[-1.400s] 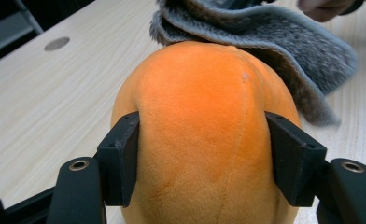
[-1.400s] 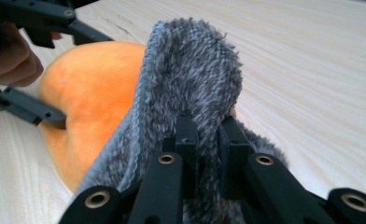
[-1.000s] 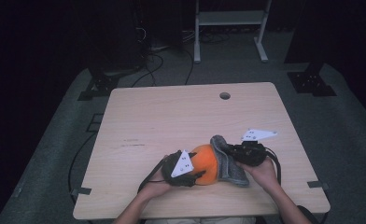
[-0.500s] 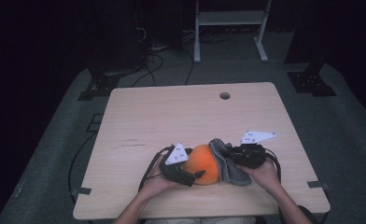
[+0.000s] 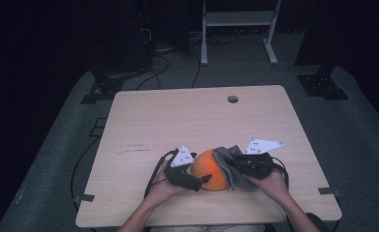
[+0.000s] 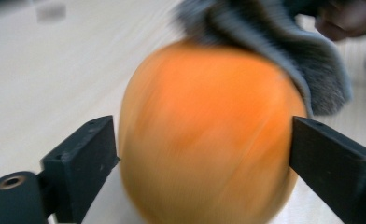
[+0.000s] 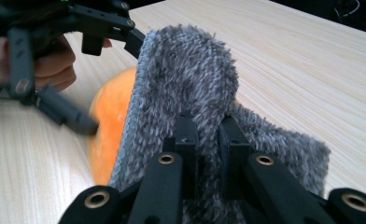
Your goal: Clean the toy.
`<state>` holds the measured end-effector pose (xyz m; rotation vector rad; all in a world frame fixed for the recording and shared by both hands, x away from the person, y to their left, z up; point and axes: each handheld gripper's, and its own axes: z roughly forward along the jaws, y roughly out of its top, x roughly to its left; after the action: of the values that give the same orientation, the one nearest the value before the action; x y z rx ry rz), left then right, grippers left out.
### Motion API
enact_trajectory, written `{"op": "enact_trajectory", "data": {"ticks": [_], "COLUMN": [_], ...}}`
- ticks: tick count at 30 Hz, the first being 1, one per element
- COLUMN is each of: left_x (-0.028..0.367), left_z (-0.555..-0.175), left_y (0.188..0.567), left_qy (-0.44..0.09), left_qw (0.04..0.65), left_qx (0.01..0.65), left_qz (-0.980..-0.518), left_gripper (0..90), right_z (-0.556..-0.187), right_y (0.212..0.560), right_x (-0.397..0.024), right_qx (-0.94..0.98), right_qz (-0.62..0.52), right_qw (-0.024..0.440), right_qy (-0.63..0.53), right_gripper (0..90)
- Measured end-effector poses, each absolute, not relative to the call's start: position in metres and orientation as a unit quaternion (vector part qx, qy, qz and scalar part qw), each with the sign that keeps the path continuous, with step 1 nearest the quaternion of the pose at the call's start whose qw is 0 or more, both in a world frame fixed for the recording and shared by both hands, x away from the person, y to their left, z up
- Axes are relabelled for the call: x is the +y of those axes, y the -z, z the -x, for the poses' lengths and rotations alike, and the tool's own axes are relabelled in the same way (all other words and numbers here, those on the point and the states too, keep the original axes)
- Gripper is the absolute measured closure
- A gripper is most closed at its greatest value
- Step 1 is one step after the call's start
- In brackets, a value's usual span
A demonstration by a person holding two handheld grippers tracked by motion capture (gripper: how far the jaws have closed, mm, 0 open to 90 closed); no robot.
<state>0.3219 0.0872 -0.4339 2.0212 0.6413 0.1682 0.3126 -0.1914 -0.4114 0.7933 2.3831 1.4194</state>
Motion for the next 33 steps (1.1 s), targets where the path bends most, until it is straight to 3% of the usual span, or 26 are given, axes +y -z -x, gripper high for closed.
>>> {"op": "enact_trajectory", "data": {"ticks": [2, 5, 7, 10, 15, 19, 21, 23, 25, 29, 33], "left_x": [0.088, 0.078, 0.073, 0.077, 0.088, 0.093, 0.090, 0.090, 0.090, 0.082, 0.080], "left_z": [-0.325, -0.315, -0.308, -0.308, -0.326, -0.341, -0.340, -0.336, -0.330, -0.304, -0.291], "left_y": [0.436, 0.434, 0.433, 0.432, 0.433, 0.444, 0.447, 0.441, 0.433, 0.409, 0.412], "left_qy": [-0.047, -0.111, -0.148, -0.135, -0.039, 0.077, 0.095, 0.060, 0.019, -0.164, -0.233], "left_qw": [0.488, 0.476, 0.466, 0.478, 0.497, 0.504, 0.510, 0.522, 0.540, 0.533, 0.528], "left_qx": [0.284, 0.248, 0.222, 0.222, 0.302, 0.358, 0.356, 0.330, 0.303, 0.191, 0.134], "left_qz": [-0.824, -0.836, -0.843, -0.839, -0.812, -0.782, -0.778, -0.784, -0.785, -0.808, -0.805], "left_gripper": [15.0, 29.2, 32.5, 31.7, 9.5, 10.5, 16.5, 32.0, 39.9, 40.8, 40.5], "right_z": [-0.313, -0.310, -0.306, -0.311, -0.319, -0.313, -0.310, -0.307, -0.304, -0.297, -0.284], "right_y": [0.411, 0.406, 0.400, 0.396, 0.411, 0.413, 0.413, 0.411, 0.406, 0.390, 0.383], "right_x": [-0.193, -0.184, -0.173, -0.181, -0.204, -0.206, -0.204, -0.201, -0.201, -0.201, -0.198], "right_qx": [0.817, 0.812, 0.816, 0.809, 0.813, 0.815, 0.815, 0.814, 0.808, 0.791, 0.788], "right_qz": [-0.275, -0.261, -0.233, -0.250, -0.292, -0.280, -0.274, -0.269, -0.265, -0.254, -0.237], "right_qw": [0.126, 0.112, 0.109, 0.125, 0.115, 0.105, 0.101, 0.108, 0.114, 0.142, 0.167], "right_qy": [-0.492, -0.509, -0.518, -0.517, -0.489, -0.496, -0.501, -0.504, -0.514, -0.539, -0.543], "right_gripper": [80.3, 80.2, 80.0, 80.0, 80.1, 80.1, 80.0, 80.0, 80.1, 80.2, 80.2]}}
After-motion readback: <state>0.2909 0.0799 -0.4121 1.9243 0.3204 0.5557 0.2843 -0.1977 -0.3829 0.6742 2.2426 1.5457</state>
